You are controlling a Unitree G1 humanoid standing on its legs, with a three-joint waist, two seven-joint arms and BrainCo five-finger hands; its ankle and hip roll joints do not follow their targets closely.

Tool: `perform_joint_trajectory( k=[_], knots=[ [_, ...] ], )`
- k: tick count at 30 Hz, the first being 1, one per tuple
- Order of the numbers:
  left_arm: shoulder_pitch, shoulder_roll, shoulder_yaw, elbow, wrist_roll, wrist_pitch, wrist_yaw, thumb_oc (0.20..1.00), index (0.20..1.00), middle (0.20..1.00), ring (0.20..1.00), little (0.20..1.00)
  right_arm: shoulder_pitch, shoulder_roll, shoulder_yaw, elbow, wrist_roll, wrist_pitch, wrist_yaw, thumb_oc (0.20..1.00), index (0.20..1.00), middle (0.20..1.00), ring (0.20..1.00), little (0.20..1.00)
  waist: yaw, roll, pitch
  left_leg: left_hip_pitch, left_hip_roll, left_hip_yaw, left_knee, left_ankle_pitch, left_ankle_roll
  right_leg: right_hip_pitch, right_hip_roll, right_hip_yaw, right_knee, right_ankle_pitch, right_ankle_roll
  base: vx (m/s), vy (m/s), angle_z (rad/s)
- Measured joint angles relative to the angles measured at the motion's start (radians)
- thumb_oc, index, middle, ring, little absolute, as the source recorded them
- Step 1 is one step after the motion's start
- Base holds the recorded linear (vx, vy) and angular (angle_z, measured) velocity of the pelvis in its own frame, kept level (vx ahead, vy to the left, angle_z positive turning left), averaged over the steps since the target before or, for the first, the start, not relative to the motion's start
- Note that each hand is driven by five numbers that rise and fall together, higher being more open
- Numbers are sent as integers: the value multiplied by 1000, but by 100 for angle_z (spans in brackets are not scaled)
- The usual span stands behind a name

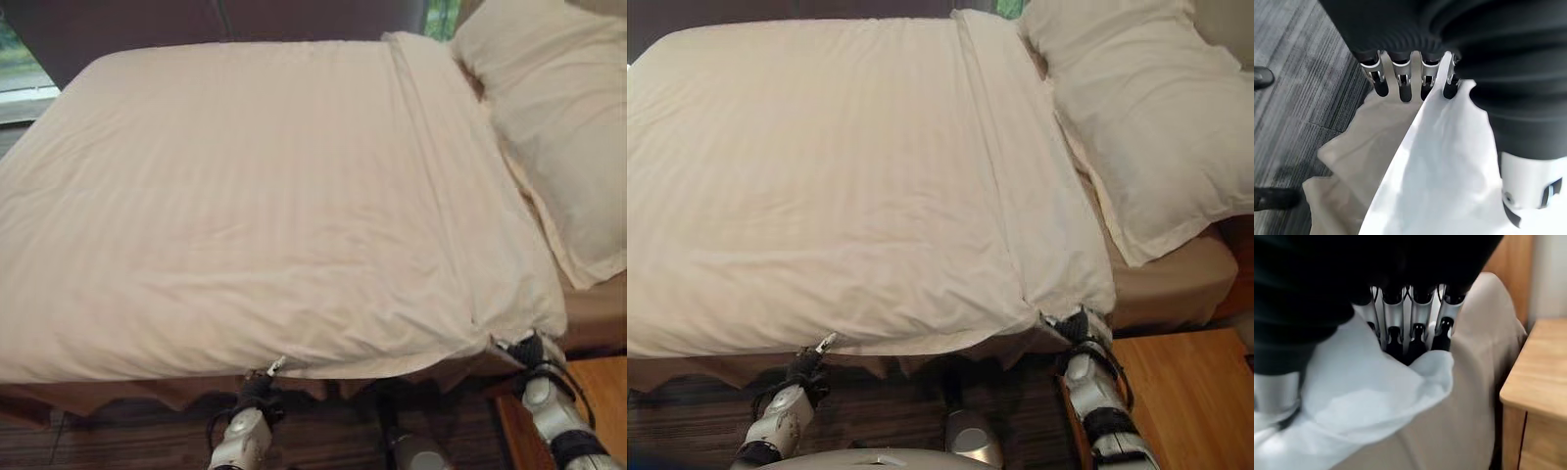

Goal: Making the bed.

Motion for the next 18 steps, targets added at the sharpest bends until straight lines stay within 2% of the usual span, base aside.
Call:
perform_joint_trajectory(
  k=[4, 8, 9, 11, 12, 13, 14, 15, 17, 18],
  knots=[
    [-7, 24, -46, 4, 0, -2, 2, 1000, 1000, 1000, 1000, 1000, -14, -31, -25, 122, 91, -4, -4, 1000, 1000, 1000, 1000, 1000, 18, -9, -8, 0, -2, -21, 0, -7, 4, 14, -7, -21, 1, -9, 5, 16, -11, 16],
    [7, 49, -64, 1, 0, -6, 1, 1000, 1000, 1000, 1000, 1000, -10, -70, -71, 164, 154, -3, 8, 1000, 1000, 1000, 1000, 1000, 21, -9, -8, 4, -6, -32, 0, -15, 10, 26, -14, -32, 1, -12, 7, 9, -19, 10],
    [9, 52, -65, 1, 0, -6, 1, 1000, 1000, 1000, 1000, 1000, -5, -77, -76, 175, 158, 11, 11, 1000, 1000, 1000, 1000, 1000, 20, -8, -8, 4, -9, -32, 5, -16, 11, 26, -14, -33, 1, -12, 8, 0, 0, 0],
    [8, 53, -68, -1, 0, -7, 0, 1000, 1000, 1000, 1000, 1000, 46, -90, -108, 290, 167, 94, 11, 1000, 1000, 1000, 1000, 1000, 23, -7, -6, -1, -12, -35, 6, -19, 16, 24, -19, -36, 1, -14, 11, -2, -30, 4],
    [8, 53, -68, -1, 0, -7, 0, 1000, 1000, 1000, 1000, 1000, 53, -91, -110, 298, 167, 100, 11, 1000, 1000, 1000, 1000, 1000, 22, -6, -5, -1, -13, -35, 6, -19, 16, 23, -20, -36, 1, -14, 11, -1, -34, -3],
    [15, 53, -66, -1, 0, -7, -1, 1000, 1000, 1000, 1000, 1000, 135, -106, -156, 342, 170, 147, 12, 1000, 1000, 1000, 1000, 1000, 13, 1, 0, 0, -15, -29, 5, -24, 23, 21, -25, -35, 1, -15, 13, 3, -29, -12],
    [15, 52, -65, -1, 0, -7, -2, 1000, 1000, 1000, 1000, 1000, 174, -119, -178, 350, 180, 160, 11, 1000, 1000, 1000, 1000, 1000, 9, 6, 5, 1, -17, -22, 4, -26, 25, 20, -28, -31, 1, -17, 15, 0, -35, -22],
    [22, 57, -51, -5, 0, -7, -6, 1000, 1000, 1000, 1000, 1000, 240, -160, -202, 349, 190, 176, 9, 1000, 1000, 1000, 1000, 1000, -14, 15, 20, 6, -21, -13, 0, -29, 25, 18, -34, -22, -2, -20, 24, 4, -27, -19],
    [26, 54, -36, -11, 0, -7, -7, 1000, 1000, 1000, 1000, 1000, 285, -202, -240, 312, 196, 186, 4, 1000, 1000, 1000, 1000, 1000, -33, 12, 29, 6, -22, -10, 0, -30, 23, 14, -35, -17, -3, -20, 25, 7, -24, -16],
    [37, 48, -16, -39, -1, -6, -6, 1000, 1000, 1000, 1000, 1000, 346, -232, -300, 175, 209, 190, -22, 1000, 1000, 1000, 1000, 1000, -47, 18, 33, 7, -21, -6, 0, -32, 22, 11, -33, -16, -2, -19, 26, 9, -18, -18]
  ],
)
